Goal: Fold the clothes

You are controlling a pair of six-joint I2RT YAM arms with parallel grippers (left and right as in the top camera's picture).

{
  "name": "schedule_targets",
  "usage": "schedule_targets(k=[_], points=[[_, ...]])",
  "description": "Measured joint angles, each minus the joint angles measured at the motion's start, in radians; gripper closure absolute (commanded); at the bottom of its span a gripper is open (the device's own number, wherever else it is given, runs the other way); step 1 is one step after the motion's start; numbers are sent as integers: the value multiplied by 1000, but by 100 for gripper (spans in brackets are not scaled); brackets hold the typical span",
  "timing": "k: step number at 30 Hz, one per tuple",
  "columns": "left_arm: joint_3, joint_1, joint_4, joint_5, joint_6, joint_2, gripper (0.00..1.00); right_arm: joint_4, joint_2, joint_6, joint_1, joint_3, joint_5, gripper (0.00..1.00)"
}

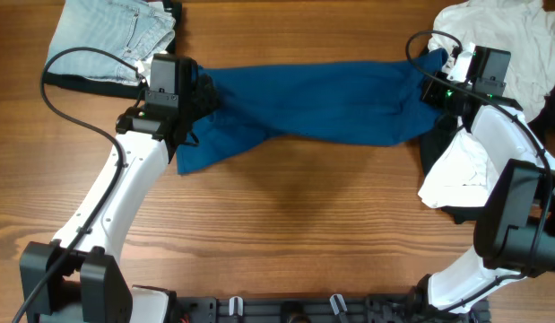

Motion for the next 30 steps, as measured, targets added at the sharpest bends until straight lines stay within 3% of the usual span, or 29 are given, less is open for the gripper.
schedule_targets(k=[4,5,7,8,10,11,12,13,25,30], points=[[0,0,0,0,0,0,0,0,0,0,0,0,19,95],[0,0,0,0,0,0,0,0,0,0,1,0,26,80],[0,0,0,0,0,0,0,0,0,-6,1,0,34,96],[0,0,0,0,0,0,0,0,0,-10,1,0,38,96],[0,0,0,0,0,0,0,0,0,-11,1,0,43,67],[0,0,0,0,0,0,0,-1,0,-17,1,0,45,67],[0,0,0,0,0,0,0,-2,0,-20,1,0,48,91],[0,0,0,0,0,0,0,-4,0,-21,1,0,48,95],[0,0,0,0,0,0,0,-27,-1,-29,17,6,48,96],[0,0,0,0,0,0,0,-108,-6,-39,154,71,64,96]])
